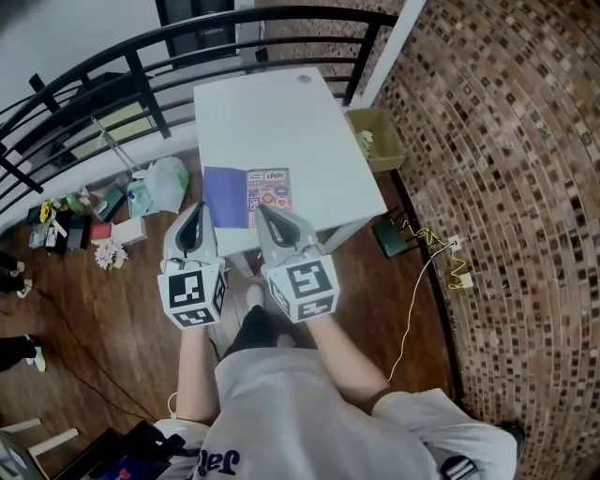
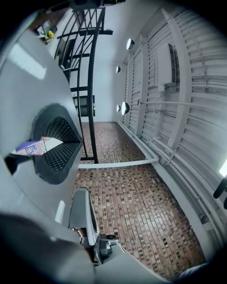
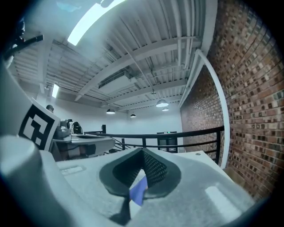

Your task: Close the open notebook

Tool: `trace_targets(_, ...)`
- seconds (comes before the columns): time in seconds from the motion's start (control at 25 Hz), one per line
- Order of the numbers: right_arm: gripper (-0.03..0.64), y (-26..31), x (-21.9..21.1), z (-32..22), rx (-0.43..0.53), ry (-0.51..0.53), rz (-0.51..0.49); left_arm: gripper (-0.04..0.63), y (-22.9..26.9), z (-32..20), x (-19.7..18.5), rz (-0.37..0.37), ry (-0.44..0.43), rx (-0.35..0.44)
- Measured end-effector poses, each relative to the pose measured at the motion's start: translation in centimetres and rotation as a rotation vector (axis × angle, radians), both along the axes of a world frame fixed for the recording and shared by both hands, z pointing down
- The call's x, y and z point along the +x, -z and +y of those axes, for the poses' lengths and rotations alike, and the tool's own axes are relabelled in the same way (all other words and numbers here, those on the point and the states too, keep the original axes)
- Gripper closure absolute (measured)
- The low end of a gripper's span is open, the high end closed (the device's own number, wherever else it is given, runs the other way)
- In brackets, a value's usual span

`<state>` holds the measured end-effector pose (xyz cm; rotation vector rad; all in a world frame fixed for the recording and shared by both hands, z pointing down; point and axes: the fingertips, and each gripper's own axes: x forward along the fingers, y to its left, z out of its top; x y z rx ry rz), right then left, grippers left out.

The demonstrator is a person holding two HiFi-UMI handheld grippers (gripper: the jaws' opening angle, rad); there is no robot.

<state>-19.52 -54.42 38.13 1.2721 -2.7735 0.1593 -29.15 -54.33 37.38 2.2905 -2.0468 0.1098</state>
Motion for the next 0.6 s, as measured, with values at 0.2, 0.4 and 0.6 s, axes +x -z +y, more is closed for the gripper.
trace_targets(0.2,0.625,-0.6,-1.5,-7.7,0.003,-0.032,0.061,0.578,-2.6,-7.6,-3.0,0.03,-0.031,-0.033)
trace_targets(0.4,0.625,-2.7,-3.0,-11.8,-0.03,-0.046,0.108,0.578,-6.1,-11.8,-6.4,0.101,-0.063,-0.099)
trace_targets(0.6,0.624,-5.9,-3.8,-14.0,-0.096,-0.032,0.111,0.578,-8.6,-14.6,-9.3,0.113,-0.12,-0.169)
